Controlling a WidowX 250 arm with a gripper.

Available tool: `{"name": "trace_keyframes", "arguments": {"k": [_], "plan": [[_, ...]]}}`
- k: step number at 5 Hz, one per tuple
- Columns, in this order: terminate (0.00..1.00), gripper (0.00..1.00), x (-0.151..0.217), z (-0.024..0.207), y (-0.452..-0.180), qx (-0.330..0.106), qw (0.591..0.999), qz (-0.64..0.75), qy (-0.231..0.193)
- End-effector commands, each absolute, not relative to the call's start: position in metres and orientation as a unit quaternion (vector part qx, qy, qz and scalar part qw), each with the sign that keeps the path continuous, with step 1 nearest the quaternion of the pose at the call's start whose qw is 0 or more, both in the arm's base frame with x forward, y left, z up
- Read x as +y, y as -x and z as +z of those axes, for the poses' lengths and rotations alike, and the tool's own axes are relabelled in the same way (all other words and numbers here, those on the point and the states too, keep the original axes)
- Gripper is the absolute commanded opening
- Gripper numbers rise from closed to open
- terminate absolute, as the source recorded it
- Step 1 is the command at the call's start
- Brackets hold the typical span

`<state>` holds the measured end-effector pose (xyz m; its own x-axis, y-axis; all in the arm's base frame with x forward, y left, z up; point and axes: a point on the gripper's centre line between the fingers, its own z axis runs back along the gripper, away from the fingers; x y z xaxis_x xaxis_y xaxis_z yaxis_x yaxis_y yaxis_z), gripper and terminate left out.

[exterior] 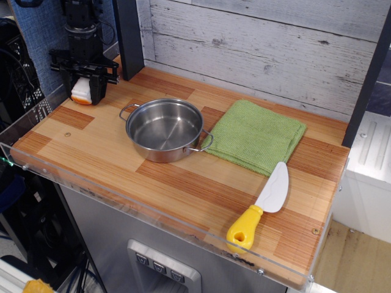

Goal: Move the mushroom stem middle left of table

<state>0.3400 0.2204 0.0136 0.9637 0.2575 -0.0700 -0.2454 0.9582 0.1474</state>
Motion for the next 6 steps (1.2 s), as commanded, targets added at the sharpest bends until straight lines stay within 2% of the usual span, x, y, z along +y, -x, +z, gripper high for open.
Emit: {"name": "trace_keyframes", "arguments": {"k": [1, 3, 4, 5, 6], "plan": [[0.00, 1.00, 0.209, 0.047, -0.332, 0.011, 0.991, 0.109, -0.081], [0.00, 1.00, 0.205, 0.054, -0.326, -0.013, 0.992, 0.102, -0.078], [0.00, 1.00, 0.205, 0.068, -0.317, -0.035, 0.990, 0.109, -0.079], [0.00, 1.00, 0.194, 0.084, -0.309, -0.033, 0.990, 0.128, -0.055], [0.00, 1.00, 0.176, 0.107, -0.302, -0.042, 0.988, 0.150, 0.011]]}}
